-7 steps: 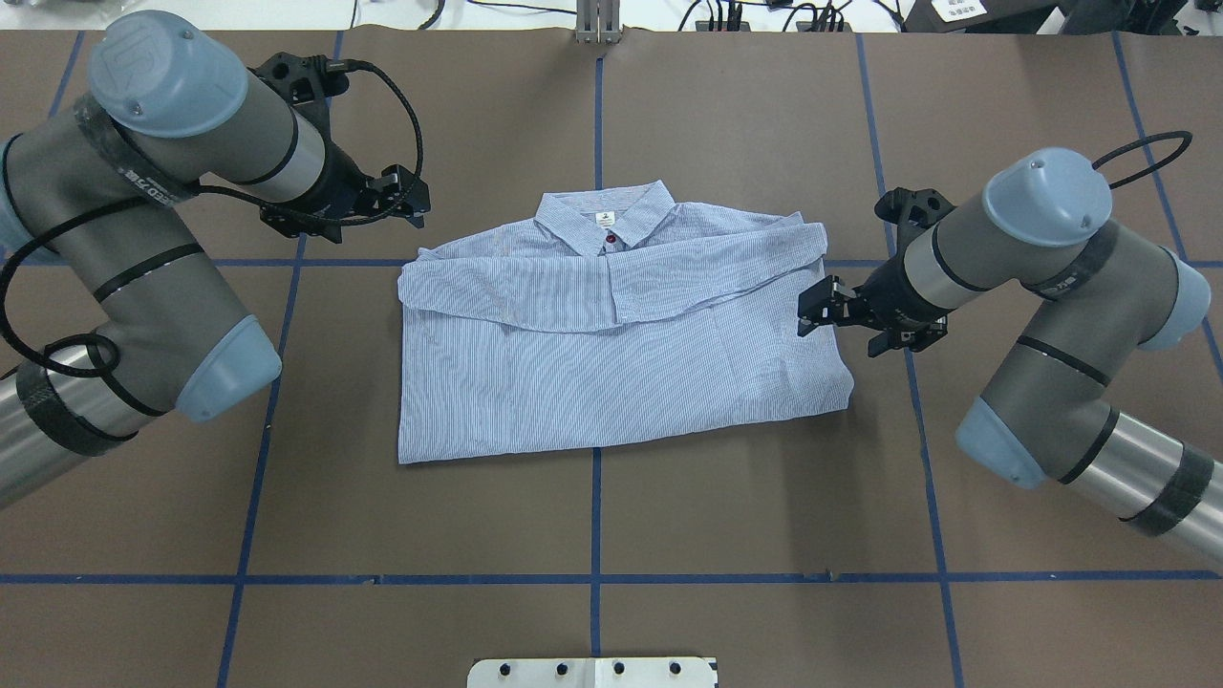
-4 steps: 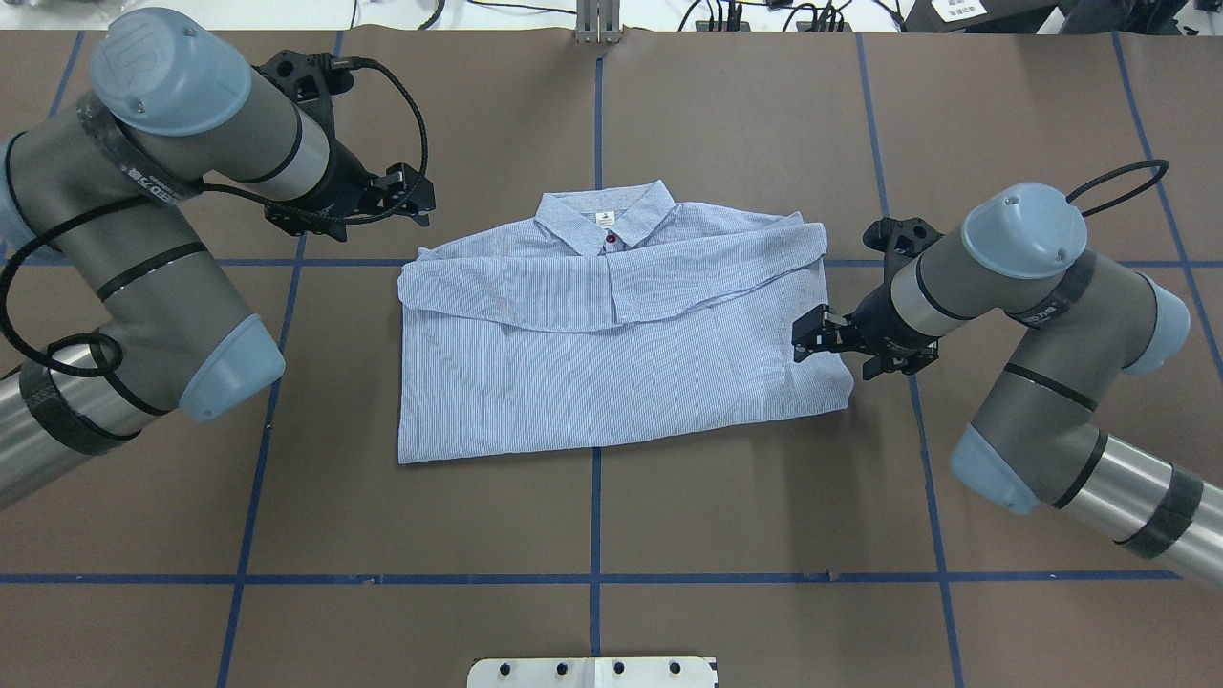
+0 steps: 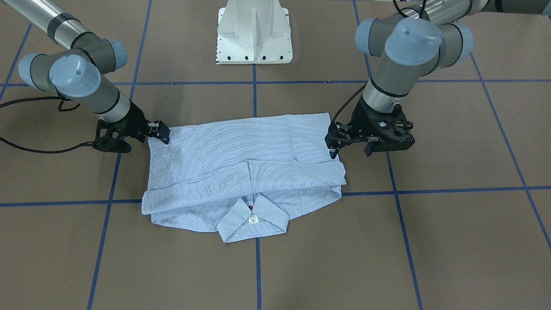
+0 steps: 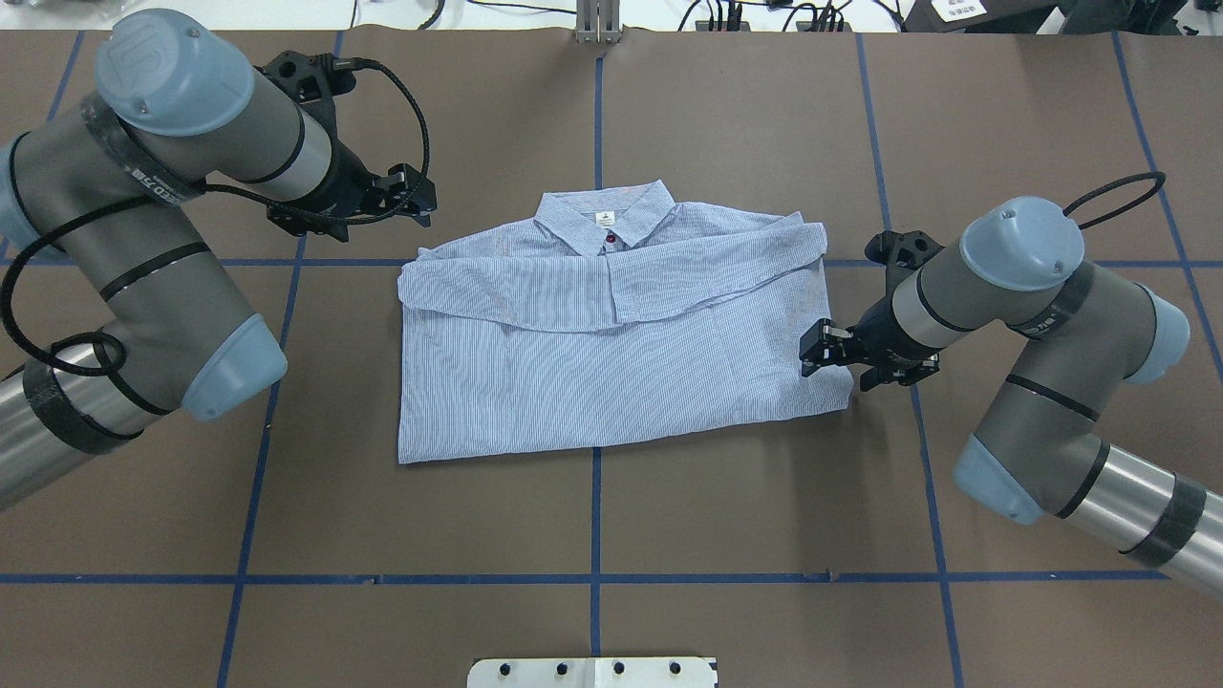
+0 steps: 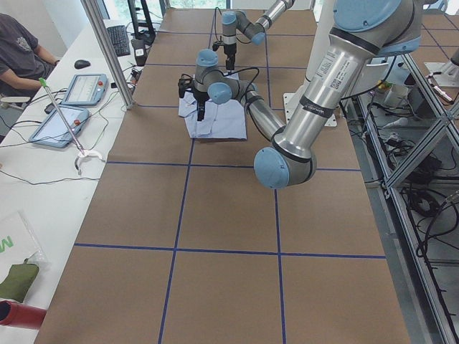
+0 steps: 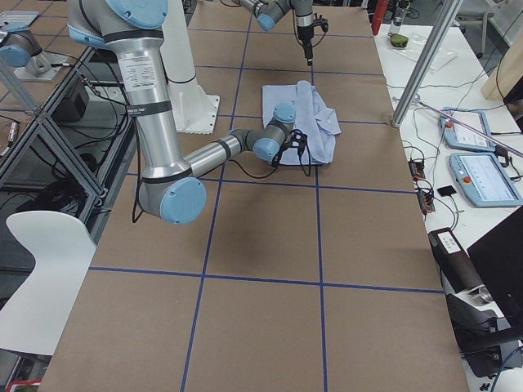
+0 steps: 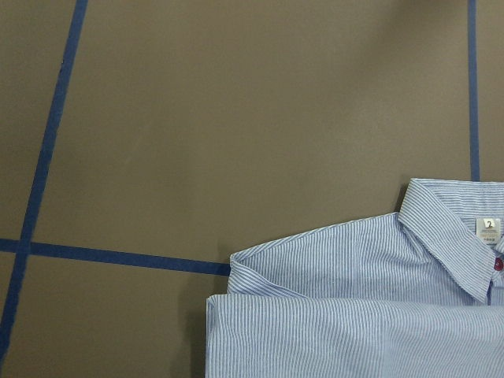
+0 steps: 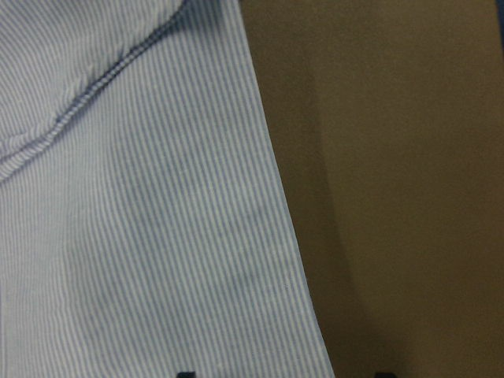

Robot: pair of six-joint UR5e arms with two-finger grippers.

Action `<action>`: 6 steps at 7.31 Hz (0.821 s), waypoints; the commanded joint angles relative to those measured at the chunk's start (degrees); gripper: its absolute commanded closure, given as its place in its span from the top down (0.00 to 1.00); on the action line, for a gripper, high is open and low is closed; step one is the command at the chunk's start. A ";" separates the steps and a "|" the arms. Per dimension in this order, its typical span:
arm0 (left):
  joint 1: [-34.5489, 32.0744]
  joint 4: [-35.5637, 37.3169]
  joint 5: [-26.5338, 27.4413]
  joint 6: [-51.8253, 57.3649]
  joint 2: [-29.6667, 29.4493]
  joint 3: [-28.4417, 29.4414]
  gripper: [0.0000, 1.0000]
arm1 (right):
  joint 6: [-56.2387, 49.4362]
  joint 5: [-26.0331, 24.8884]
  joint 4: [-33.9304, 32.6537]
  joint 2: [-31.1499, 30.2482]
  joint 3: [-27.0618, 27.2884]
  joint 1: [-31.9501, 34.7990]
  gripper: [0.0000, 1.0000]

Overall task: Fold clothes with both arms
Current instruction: 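Grasp the folded shirt's edge with the right gripper and drag it toward the robot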

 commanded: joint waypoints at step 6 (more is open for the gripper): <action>0.01 -0.03 0.12 0.09 0.05 0.19 0.99 | -0.05 1.59 0.50 -2.16 4.88 0.21 0.00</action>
